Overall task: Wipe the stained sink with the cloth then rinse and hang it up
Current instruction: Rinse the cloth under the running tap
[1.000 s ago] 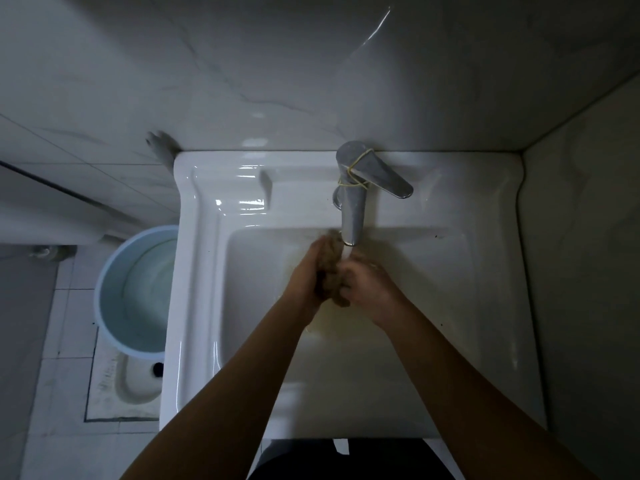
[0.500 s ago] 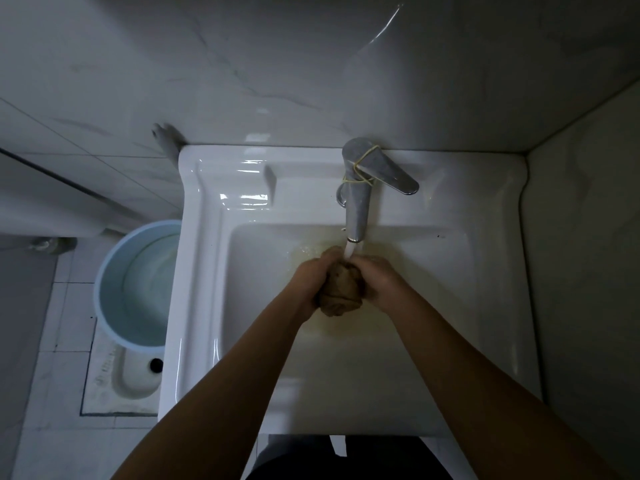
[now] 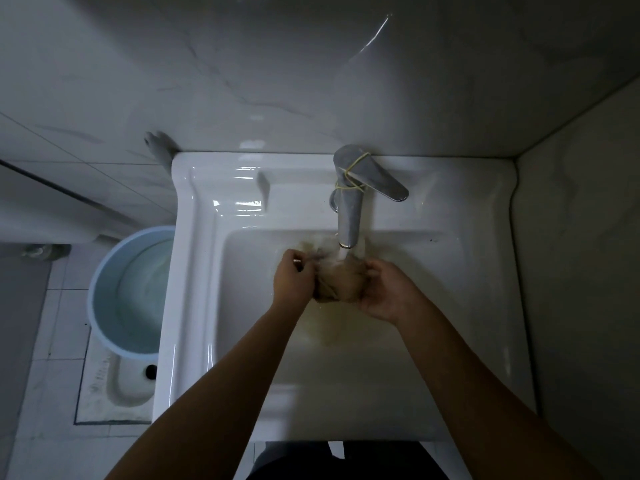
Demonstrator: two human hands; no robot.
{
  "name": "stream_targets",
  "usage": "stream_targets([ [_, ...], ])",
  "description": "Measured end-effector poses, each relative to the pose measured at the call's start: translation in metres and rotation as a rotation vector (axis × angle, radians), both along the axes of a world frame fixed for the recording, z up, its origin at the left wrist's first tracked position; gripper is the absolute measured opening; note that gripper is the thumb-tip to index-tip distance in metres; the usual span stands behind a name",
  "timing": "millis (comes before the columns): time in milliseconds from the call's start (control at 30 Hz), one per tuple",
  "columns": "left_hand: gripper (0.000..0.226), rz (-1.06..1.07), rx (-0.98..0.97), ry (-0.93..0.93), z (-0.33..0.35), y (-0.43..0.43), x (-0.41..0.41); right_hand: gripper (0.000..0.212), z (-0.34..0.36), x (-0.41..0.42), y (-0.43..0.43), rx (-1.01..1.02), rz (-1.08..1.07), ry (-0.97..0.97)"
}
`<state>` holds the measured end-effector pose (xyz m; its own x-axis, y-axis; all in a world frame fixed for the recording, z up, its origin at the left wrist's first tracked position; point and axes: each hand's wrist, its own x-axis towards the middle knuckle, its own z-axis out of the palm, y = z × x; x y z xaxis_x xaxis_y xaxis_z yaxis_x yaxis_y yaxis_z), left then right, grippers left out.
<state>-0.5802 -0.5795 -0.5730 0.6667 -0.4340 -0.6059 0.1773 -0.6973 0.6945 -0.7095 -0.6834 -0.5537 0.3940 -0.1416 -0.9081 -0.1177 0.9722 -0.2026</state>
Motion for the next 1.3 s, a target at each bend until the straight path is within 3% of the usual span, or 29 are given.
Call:
stream_targets([
  [100,0.003,0.047,0.018,-0.086,-0.001,0.001,0.002,0.036,0.0,-0.003,-0.003,0.049,-0.016,-0.083],
  [233,0.014,0.18,-0.038,0.054,-0.002,0.008,0.018,0.04,0.001,-0.009,-0.012,-0.063,0.271,-0.096],
  [300,0.013,0.223,-0.058,0.088,0.0,0.009,0.024,0.044,-0.003,-0.014,-0.018,-0.204,0.428,-0.031],
  [433,0.011,0.14,-0.122,0.04,0.005,0.011,0.032,0.016,-0.009,-0.018,-0.032,-0.709,0.685,0.23],
  [567,0.02,0.055,-0.106,-0.03,0.005,0.016,0.04,0.027,-0.011,-0.018,-0.051,-0.945,0.925,0.342],
  [667,0.03,0.171,-0.049,-0.005,0.0,0.022,0.045,0.026,-0.002,-0.018,-0.059,-0.833,0.732,0.333],
  [733,0.039,0.299,-0.048,0.134,-0.003,0.023,0.041,0.015,0.006,-0.007,-0.051,-0.551,0.414,0.237],
  [833,0.048,0.468,-0.122,0.56,-0.002,0.012,0.02,0.03,0.015,0.011,-0.029,-0.14,0.141,0.02],
  [900,0.062,0.462,-0.187,0.827,0.004,0.001,0.006,0.037,0.015,0.018,-0.013,-0.065,0.095,-0.074],
  [1000,0.065,0.396,-0.308,1.034,0.011,-0.016,-0.006,0.025,0.018,0.022,0.001,-0.092,0.14,-0.043],
  [1167,0.034,0.449,-0.202,0.752,0.011,-0.029,-0.008,0.014,-0.006,0.004,-0.012,-0.598,0.165,0.344],
  [1300,0.034,0.336,-0.204,0.822,0.016,-0.025,-0.006,0.015,-0.018,-0.007,-0.008,-0.402,0.1,0.305],
])
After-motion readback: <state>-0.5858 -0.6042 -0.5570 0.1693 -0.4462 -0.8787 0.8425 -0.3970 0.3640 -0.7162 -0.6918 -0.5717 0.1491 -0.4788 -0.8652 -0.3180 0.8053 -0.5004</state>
